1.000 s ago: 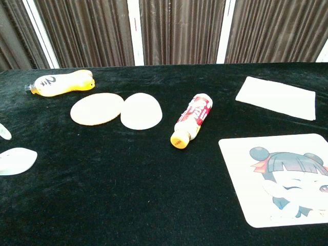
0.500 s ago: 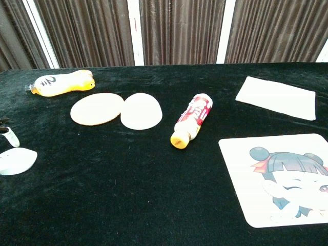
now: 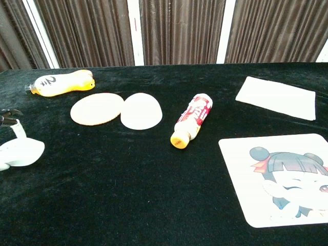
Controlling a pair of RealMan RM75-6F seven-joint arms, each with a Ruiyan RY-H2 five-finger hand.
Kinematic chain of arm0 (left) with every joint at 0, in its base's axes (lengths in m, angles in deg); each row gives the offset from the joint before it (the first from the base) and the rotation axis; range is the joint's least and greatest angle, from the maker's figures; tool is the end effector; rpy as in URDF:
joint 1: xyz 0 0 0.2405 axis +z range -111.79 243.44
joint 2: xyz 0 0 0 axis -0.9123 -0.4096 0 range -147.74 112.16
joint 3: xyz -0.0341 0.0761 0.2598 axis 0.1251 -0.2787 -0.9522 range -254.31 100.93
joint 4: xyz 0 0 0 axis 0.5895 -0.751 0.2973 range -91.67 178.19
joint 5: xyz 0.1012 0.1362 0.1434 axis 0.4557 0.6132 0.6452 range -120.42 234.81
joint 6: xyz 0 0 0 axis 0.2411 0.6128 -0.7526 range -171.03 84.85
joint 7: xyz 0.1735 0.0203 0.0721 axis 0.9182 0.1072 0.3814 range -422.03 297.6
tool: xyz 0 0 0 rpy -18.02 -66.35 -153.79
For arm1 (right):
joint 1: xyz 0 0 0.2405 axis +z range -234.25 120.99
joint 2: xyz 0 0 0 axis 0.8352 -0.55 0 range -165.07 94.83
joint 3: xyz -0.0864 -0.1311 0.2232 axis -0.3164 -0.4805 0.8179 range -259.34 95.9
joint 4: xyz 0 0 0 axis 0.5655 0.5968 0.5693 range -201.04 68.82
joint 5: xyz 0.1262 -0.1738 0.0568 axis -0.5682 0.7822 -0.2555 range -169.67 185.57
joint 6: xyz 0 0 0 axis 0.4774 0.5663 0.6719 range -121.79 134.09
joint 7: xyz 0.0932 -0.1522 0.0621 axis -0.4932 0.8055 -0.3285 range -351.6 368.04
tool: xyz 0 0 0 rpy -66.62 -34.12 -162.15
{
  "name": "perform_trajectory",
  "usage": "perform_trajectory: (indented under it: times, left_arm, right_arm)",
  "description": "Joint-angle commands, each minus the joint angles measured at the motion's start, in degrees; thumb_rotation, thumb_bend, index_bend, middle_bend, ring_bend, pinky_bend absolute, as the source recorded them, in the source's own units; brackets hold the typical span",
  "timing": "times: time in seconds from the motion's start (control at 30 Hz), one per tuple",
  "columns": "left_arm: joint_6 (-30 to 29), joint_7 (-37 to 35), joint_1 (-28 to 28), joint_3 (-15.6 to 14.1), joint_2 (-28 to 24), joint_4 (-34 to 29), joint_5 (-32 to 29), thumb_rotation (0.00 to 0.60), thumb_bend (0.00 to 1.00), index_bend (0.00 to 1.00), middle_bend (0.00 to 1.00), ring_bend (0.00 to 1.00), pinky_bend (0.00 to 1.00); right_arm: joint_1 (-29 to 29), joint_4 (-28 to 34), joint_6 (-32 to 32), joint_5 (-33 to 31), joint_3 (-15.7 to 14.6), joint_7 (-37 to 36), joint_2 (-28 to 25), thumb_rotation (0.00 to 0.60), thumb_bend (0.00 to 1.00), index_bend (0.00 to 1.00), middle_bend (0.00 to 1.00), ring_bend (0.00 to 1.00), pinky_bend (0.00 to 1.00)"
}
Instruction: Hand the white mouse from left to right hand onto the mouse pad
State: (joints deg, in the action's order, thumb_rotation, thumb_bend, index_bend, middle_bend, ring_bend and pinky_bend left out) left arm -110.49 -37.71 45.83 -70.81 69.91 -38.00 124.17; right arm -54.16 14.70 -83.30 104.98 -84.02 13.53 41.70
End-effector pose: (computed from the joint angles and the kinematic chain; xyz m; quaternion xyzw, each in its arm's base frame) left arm -0.3071 0.3124 -0.0069 -0.6647 -0.4097 -0.2725 0.5622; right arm -0.3233 -0.1924 0.0796 0.6578 -0.3383 0.3906 0.5479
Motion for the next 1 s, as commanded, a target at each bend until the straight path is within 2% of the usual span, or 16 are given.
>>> perform_trajectory:
  times: [0.03, 0.27, 0.6, 1.0]
  left_arm:
    - [-1.6, -1.2, -0.4, -0.2, 0.7, 0.8, 2.7, 0.600, 0.36, 0.61, 0.11, 0.09, 0.23]
    - [-2.5, -2.7, -3.0, -1.1, 1.5, 2.0, 10.2, 0.600, 0.36, 0.63, 0.18, 0.14, 0.29]
    - [-0.9, -1.2, -9.6, -0.8, 2.7, 1.9, 19.1, 0.600, 0.36, 0.63, 0.20, 0.16, 0.31]
    - [5.0, 3.5, -18.1, -0.2, 6.8, 3.8, 24.6, 0.600, 0.37, 0.63, 0.21, 0.16, 0.31]
  right_arm:
    - [0.0, 0.0, 0.0, 0.0, 0.0, 0.0, 0.0, 0.600, 0.02, 0.06, 0.00, 0.00, 0.00]
    - [0.2, -0.2, 0.8, -1.0, 0.4, -0.4, 0.0, 0.600, 0.02, 0.06, 0.00, 0.00, 0.00]
    - [0.4, -0.5, 1.8, -2.5, 1.0, -1.0, 0.1, 0.600, 0.02, 0.06, 0.00, 0.00, 0.00]
    - [0.5, -0.8, 1.7, -3.8, 2.0, -1.6, 0.0, 0.600, 0.02, 0.06, 0.00, 0.00, 0.00]
